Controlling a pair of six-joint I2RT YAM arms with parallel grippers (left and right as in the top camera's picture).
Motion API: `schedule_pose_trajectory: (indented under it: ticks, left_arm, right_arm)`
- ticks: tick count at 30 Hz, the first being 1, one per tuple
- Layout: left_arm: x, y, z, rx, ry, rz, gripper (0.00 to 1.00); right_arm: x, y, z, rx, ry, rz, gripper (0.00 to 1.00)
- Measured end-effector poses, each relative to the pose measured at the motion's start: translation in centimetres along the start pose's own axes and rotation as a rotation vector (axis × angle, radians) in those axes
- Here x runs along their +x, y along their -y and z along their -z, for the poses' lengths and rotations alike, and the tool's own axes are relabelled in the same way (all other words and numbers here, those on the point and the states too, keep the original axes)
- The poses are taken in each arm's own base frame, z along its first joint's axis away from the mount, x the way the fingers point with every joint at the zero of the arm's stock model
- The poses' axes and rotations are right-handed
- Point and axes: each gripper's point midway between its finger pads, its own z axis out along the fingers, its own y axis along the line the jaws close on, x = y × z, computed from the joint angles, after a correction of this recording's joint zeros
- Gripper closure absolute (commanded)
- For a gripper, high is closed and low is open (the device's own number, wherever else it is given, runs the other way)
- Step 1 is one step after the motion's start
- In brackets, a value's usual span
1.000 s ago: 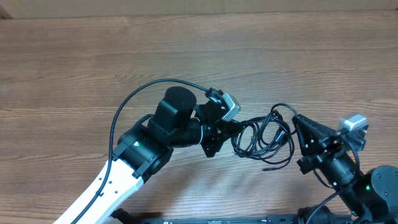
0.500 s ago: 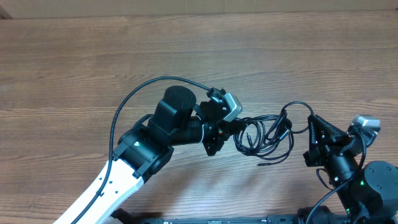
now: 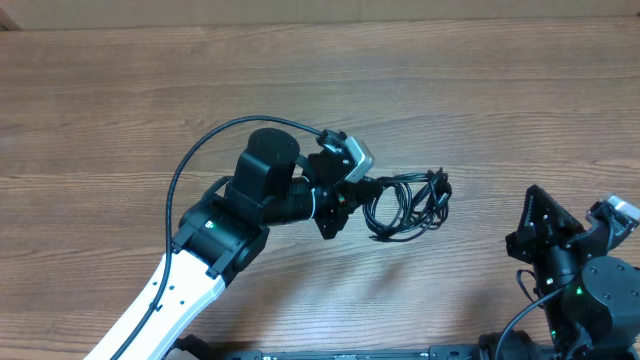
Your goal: Untangle cables
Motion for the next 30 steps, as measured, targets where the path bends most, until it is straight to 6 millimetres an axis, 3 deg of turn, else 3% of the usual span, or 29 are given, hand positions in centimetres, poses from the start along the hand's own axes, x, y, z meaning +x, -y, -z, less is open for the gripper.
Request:
schedule_pose_trajectory:
  ticks: [3, 7, 10, 14, 22, 30]
  left_arm:
    - [0.0, 0.4, 0.0, 0.023, 0.0, -0.019, 0.96]
    - [0.0, 0.6, 0.0, 0.034, 0.002, -0.038, 0.96]
    - [0.0, 0.7, 0.0, 0.04, 0.003, -0.062, 0.96]
    - [0.0, 0.9, 0.0, 0.052, 0.005, -0.117, 0.96]
    - [0.0, 2.9, 0.2, 0.166, 0.03, -0.343, 0.96]
    - [0.0, 2.7, 0.3, 0.164, 0.042, -0.462, 0.96]
  right_arm:
    - [0.0, -0.1, 0.0, -0.003, -0.002, -0.006, 0.72]
    - [0.4, -0.5, 0.0, -0.027, -0.02, 0.007, 0.55]
    - [0.9, -1.7, 0.1, -0.097, -0.051, 0.086, 0.25]
    - [1.8, -3.7, 0.5, -0.223, -0.092, 0.215, 0.02]
    - [3.2, -5.7, 1.3, -0.369, -0.129, 0.389, 0.0]
    - [3.7, -6.5, 1.7, -0.429, -0.138, 0.456, 0.0]
